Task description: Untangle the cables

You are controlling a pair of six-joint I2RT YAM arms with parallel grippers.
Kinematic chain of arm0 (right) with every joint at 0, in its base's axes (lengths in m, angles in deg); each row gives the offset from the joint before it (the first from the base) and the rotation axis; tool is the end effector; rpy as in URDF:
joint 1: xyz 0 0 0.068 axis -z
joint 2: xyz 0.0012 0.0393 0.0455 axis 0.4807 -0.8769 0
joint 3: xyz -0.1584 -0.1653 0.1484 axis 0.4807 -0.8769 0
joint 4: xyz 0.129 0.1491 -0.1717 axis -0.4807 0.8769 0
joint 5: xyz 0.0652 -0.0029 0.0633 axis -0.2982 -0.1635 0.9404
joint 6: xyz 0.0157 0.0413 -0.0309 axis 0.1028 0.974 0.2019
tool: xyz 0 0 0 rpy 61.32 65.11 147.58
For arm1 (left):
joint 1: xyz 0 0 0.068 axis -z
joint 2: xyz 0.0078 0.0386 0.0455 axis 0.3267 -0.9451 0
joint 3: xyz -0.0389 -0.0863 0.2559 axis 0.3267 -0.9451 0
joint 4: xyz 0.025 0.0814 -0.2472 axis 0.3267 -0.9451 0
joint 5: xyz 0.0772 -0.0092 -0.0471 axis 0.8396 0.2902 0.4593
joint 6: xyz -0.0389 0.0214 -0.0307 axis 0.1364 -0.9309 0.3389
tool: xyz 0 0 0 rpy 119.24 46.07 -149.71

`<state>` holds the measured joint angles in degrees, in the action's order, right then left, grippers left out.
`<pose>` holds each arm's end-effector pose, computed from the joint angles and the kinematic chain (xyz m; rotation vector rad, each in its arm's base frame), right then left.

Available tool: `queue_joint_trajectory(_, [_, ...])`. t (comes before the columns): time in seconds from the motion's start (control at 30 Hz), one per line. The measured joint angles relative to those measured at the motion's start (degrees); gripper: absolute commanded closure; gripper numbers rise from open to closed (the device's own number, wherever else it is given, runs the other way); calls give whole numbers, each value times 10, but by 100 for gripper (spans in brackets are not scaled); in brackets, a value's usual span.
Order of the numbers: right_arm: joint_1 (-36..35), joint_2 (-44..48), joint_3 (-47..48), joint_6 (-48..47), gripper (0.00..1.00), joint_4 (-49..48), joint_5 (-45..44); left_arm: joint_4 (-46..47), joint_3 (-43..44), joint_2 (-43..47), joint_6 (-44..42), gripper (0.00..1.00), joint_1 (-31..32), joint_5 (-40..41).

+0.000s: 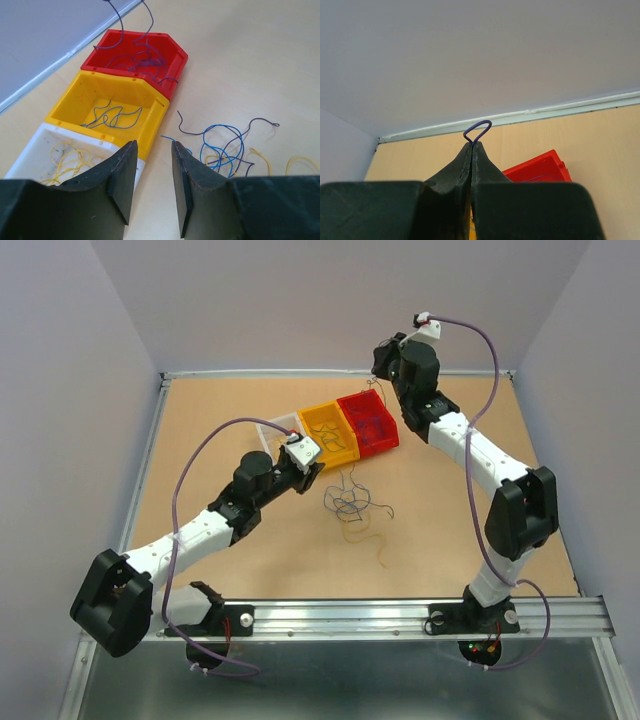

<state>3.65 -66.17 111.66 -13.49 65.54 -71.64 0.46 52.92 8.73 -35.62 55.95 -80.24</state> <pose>0.3917 0.1711 0.3844 0.2462 1.5711 0.4351 0.2089 -0.1666 0.2823 0.8518 1.3546 -0.4738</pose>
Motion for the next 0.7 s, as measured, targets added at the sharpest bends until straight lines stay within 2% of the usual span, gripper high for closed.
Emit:
queue_joint_trajectory(0.27, [0,-41,-1,11,100,-15,-9,0,0,0,0,55,-2,0])
queue_joint_trajectory(0.7, [0,-68,-38,-1,99,-42,-72,0,0,0,0,55,-3,-2])
